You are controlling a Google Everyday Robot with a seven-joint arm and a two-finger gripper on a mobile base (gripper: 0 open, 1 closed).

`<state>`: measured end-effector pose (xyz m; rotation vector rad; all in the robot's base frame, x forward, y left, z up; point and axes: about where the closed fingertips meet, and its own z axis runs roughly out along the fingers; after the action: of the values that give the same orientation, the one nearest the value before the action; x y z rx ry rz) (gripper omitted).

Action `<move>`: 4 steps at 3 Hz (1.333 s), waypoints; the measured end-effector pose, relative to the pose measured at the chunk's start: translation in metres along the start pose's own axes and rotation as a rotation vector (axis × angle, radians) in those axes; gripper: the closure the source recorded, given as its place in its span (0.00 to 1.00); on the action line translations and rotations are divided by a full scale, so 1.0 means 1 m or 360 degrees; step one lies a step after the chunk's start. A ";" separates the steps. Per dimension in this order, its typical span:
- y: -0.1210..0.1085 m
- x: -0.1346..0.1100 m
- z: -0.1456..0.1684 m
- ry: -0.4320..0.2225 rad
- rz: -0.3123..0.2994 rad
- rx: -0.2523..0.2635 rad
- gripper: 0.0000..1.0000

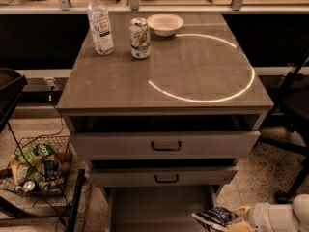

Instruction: Place blue chip bag into bottom drawer

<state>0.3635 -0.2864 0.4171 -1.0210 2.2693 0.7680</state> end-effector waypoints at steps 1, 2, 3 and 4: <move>0.000 -0.008 0.010 0.0028 -0.0002 -0.0034 1.00; -0.031 -0.018 0.043 -0.0056 0.0002 0.0031 1.00; -0.061 -0.025 0.077 -0.0159 0.0015 0.0068 1.00; -0.094 -0.023 0.109 -0.0178 0.0023 0.0141 1.00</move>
Offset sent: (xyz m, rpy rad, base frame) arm 0.0844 0.0362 -0.0584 0.0065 -0.0438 -0.0476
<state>0.4754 -0.2534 0.3304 -0.8993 2.1967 0.7059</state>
